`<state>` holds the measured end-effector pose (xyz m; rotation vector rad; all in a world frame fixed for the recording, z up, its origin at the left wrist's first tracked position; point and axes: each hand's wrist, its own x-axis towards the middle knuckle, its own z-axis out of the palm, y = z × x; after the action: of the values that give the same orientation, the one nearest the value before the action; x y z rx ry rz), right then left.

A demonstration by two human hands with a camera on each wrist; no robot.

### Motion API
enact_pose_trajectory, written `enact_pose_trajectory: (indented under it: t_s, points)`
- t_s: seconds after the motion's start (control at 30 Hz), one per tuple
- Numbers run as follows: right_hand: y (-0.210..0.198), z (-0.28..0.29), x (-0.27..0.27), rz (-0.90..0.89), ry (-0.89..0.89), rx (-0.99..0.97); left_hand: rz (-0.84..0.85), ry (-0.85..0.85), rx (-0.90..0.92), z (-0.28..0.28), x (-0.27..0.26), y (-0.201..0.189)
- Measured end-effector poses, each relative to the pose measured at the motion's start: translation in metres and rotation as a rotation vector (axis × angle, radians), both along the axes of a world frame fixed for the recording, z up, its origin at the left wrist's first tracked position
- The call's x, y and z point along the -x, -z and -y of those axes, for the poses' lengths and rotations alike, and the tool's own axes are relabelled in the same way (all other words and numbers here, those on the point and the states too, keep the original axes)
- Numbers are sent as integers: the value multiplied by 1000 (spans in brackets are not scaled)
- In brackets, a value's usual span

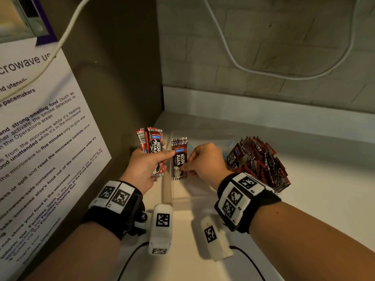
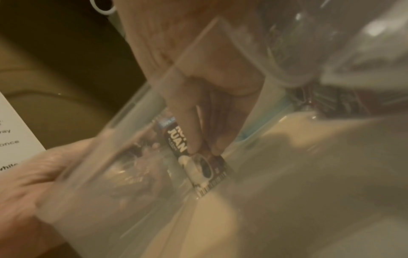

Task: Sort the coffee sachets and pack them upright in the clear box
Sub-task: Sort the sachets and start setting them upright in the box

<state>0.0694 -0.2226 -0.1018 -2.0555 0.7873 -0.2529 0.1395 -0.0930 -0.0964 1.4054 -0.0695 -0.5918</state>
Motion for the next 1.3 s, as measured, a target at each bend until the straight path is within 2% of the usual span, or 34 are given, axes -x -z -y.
enact_pose_trajectory:
  t_s: [0.2,0.3,0.37,0.43,0.57,0.63,0.77,0.87,1.07,1.3]
  points:
    - [-13,2,9,0,13,-27,-68,-56,39,-5,-4,-8]
    - [-32,7,17,178,84,-40,-112,-96,176,-8,-5,-20]
    - [-51,6,24,321,82,-137,-105,-64,232,-9,-3,-27]
    - [-67,3,28,367,12,-268,-87,4,266,-8,3,-34]
    - [-80,-12,29,304,-157,-367,-2,107,329,3,18,-44]
    - [-77,-15,28,308,-175,-395,47,106,323,8,22,-46]
    - [-70,-4,31,305,-98,-399,61,-23,276,5,15,-41]
    - [-58,9,35,203,-11,-323,35,-97,192,-4,3,-30]
    - [-28,7,27,26,7,-295,-38,-50,75,-9,4,-13]
    - [-12,-3,13,-9,-16,-183,-43,-22,18,-6,7,-3]
